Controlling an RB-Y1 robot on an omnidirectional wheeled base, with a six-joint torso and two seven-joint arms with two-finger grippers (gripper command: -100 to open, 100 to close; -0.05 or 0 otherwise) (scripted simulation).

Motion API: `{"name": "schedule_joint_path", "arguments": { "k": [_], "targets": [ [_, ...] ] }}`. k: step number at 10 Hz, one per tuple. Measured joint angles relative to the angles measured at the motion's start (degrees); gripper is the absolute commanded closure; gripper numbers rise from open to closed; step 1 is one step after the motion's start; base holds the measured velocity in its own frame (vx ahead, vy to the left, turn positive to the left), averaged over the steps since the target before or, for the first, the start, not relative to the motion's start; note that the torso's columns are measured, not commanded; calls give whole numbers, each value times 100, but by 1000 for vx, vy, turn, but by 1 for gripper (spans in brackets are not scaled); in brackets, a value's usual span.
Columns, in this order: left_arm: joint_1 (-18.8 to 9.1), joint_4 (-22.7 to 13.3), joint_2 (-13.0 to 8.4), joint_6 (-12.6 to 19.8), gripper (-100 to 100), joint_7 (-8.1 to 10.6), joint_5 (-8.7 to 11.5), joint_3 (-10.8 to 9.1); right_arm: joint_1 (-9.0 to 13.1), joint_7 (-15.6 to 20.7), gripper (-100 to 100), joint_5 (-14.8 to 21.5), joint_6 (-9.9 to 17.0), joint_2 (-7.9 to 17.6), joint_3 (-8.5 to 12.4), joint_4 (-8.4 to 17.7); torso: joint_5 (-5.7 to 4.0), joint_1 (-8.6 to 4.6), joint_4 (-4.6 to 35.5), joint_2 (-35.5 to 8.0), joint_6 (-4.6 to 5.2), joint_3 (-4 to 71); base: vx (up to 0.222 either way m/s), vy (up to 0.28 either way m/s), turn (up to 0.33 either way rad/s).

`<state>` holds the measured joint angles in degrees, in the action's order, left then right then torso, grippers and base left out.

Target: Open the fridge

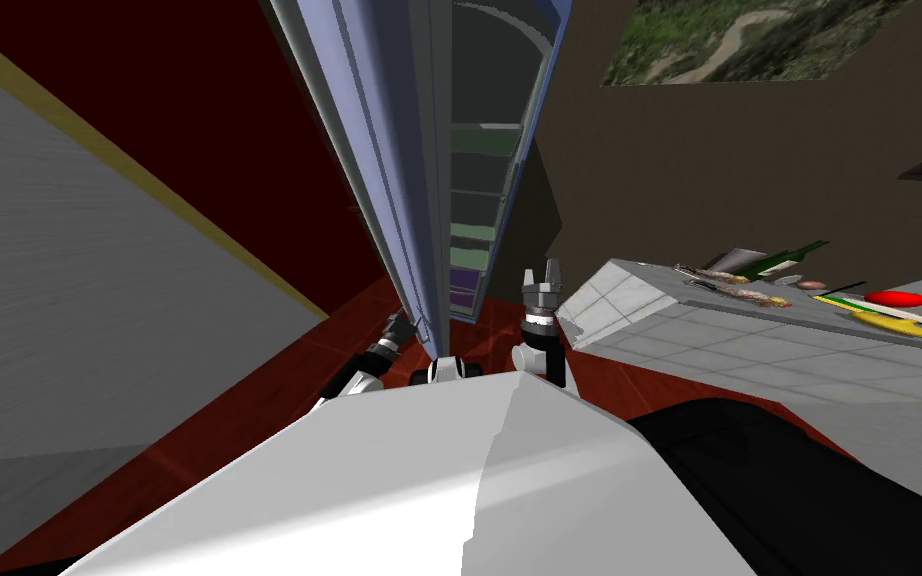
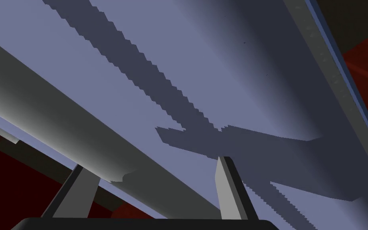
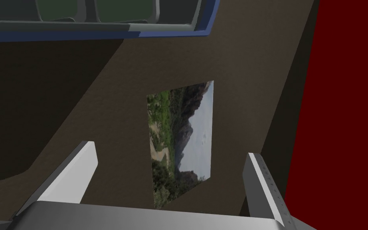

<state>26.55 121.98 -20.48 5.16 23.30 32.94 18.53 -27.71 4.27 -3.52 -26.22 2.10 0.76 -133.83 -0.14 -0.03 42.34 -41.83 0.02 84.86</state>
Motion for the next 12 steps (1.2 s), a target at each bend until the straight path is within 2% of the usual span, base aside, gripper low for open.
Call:
{"name": "schedule_joint_path", "arguments": {
  "k": [3,4,6,7,9,10,11,12],
  "targets": [
    [-136,-49,-150,-42,100,32,87,43,0,0,0,0,0,0,0,0,3,0,-2,-31,0,-19,-83,194,-90],
    [-144,-50,-158,-51,100,41,96,37,-2,0,0,0,0,-1,0,0,1,-40,-6,-33,-2,-25,-93,126,-288],
    [-143,-190,-412,-346,100,225,249,-48,0,0,0,0,0,-1,-1,0,19,1,-32,-43,-2,-35,-84,166,-365],
    [-8,-163,-563,-464,100,355,368,-138,0,0,0,0,0,0,-1,0,25,17,-35,-50,-10,-38,-84,160,-239],
    [-105,-387,-849,-754,100,496,476,-141,-2,0,0,0,0,-1,0,0,27,-3,-49,-16,-12,-26,-83,103,-187],
    [-113,-516,-1049,-930,100,634,616,-213,1,0,0,0,0,-1,-1,0,36,23,-59,-12,0,-23,-115,129,-284],
    [-32,-504,-1165,-997,100,694,656,-289,-2,0,0,0,0,-1,0,0,36,17,-50,-28,-10,-28,-38,58,-26],
    [-46,-550,-1293,-1064,100,721,678,-281,-3,0,0,0,0,-1,0,0,32,-6,-54,-19,-13,-27,-70,91,-335]
  ]
}}
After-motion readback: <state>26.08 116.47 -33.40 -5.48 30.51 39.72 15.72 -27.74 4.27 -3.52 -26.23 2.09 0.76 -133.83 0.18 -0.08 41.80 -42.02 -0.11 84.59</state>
